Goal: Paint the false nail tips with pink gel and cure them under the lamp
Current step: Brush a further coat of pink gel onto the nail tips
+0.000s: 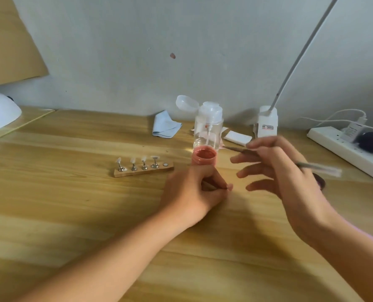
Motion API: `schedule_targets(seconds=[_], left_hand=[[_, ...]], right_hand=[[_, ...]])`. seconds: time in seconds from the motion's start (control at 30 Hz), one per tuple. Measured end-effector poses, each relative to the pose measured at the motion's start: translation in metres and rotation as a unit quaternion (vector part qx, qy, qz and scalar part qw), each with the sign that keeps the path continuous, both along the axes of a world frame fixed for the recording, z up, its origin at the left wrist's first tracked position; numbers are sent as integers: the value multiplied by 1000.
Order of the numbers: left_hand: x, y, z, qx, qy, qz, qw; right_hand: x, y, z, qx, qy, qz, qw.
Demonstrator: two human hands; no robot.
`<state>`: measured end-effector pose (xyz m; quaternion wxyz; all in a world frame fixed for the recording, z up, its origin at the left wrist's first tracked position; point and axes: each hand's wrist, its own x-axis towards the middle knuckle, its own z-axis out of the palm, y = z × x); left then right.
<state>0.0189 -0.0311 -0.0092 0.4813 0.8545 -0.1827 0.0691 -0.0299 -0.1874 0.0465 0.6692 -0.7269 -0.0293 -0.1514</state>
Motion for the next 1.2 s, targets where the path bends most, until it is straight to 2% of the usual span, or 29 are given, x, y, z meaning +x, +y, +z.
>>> schedule_targets(seconds=[0.17, 0.63, 0.83, 1.2], left_hand=[[-1, -1, 2, 2, 9, -12, 1000], [3, 1, -2, -12, 26, -16, 999], [4, 1, -4, -25, 16, -27, 999], [2, 2, -1, -11, 27, -19, 999]], right_hand=[[-19, -16, -23, 42, 25, 11, 999], [-9, -17, -32, -25, 31, 39, 998], [-9, -21, -35, 30, 15, 26, 999], [-10, -19, -33, -9, 25, 51, 998]])
